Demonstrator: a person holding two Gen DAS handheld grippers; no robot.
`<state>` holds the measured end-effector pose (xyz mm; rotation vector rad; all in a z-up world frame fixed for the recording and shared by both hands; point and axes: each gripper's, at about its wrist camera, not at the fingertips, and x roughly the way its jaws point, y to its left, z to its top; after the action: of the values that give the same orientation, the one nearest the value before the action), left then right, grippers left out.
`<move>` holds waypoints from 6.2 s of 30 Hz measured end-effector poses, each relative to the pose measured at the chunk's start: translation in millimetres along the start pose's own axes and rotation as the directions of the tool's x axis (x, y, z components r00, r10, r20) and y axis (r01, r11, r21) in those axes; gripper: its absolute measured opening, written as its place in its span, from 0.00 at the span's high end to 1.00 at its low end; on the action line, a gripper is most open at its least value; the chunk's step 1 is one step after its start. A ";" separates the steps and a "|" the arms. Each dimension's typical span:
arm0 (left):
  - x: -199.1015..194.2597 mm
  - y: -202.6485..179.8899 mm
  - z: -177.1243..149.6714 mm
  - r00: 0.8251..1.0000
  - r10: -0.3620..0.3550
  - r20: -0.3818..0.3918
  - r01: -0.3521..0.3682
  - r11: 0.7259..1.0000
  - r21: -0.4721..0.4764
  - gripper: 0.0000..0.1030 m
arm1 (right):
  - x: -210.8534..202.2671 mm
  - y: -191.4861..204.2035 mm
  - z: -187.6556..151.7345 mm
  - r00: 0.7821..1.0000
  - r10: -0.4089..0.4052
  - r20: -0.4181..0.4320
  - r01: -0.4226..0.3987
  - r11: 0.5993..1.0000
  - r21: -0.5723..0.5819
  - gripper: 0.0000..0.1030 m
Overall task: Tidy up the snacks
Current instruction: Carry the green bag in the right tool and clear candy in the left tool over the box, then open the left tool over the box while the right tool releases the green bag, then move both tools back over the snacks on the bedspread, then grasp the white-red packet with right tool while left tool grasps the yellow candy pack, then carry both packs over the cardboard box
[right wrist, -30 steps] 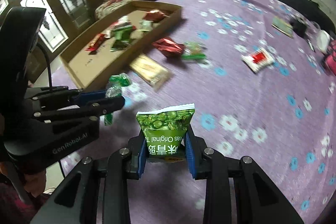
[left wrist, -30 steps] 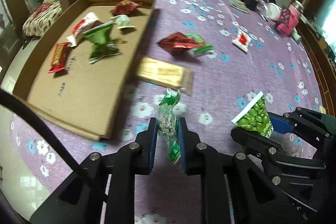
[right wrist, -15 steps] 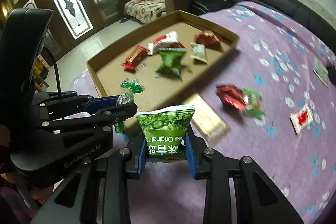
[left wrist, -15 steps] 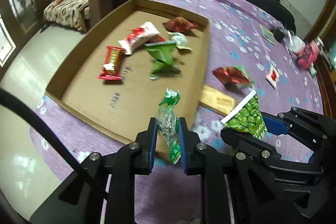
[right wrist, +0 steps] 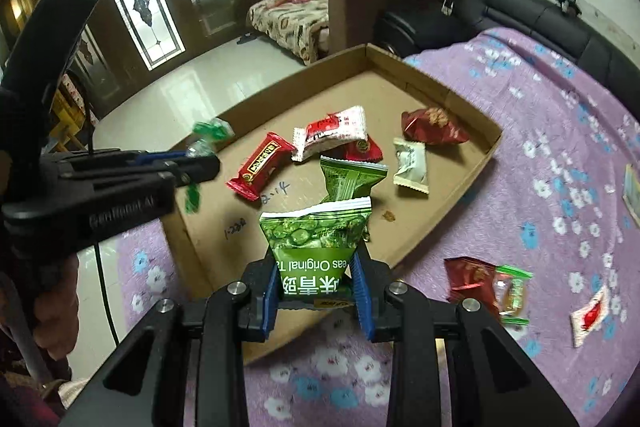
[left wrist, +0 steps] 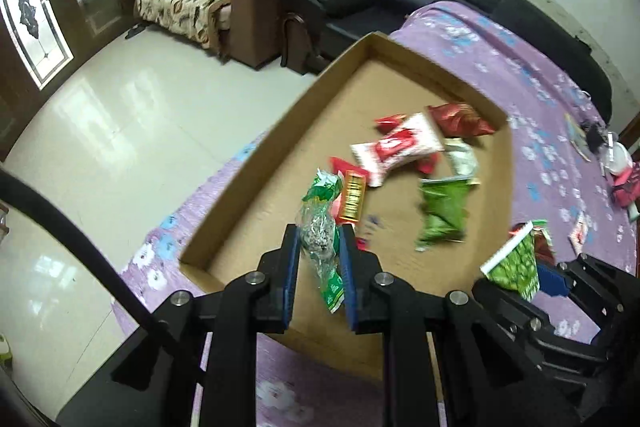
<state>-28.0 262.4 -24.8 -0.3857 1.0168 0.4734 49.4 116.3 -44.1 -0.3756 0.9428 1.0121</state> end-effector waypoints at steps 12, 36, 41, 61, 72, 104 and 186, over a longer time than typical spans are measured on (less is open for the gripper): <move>39.3 -2.5 10.4 0.997 0.031 -0.071 -0.031 0.999 -0.011 0.79 | 43.6 13.0 8.3 0.997 0.025 -0.069 -0.025 1.000 0.007 0.70; 21.8 -10.5 -0.8 0.997 0.080 -0.021 -0.081 0.996 -0.026 0.26 | 23.5 14.7 2.8 0.996 -0.069 -0.051 0.067 0.997 -0.029 0.39; 14.7 -13.9 -3.2 0.996 0.090 -0.012 -0.090 0.995 -0.029 0.25 | 10.7 18.9 -5.0 0.993 -0.117 -0.029 0.115 0.991 -0.061 0.31; -27.5 -63.2 -40.0 0.990 0.131 0.046 -0.130 0.991 -0.016 0.25 | -50.3 8.0 -37.3 0.979 -0.187 0.075 0.195 0.975 -0.112 0.23; -49.6 -131.0 -67.5 0.992 0.090 0.084 -0.093 0.995 0.026 0.25 | -95.2 -72.7 -93.7 0.975 -0.213 0.067 0.215 0.977 -0.010 0.22; 24.8 -229.8 -6.4 0.981 -0.074 -0.177 0.096 0.988 0.117 0.25 | -49.6 -263.3 -95.1 0.932 -0.348 -0.097 0.353 0.819 0.451 0.59; 76.1 -296.0 -23.2 0.951 -0.013 -0.310 0.073 0.980 0.185 0.69 | -64.8 -242.4 -113.9 0.927 -0.326 -0.187 0.355 0.923 0.149 0.76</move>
<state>150.1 18.3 -76.4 -0.3108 1.3429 0.2741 186.3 -118.3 -90.5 -0.4558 1.0606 0.5781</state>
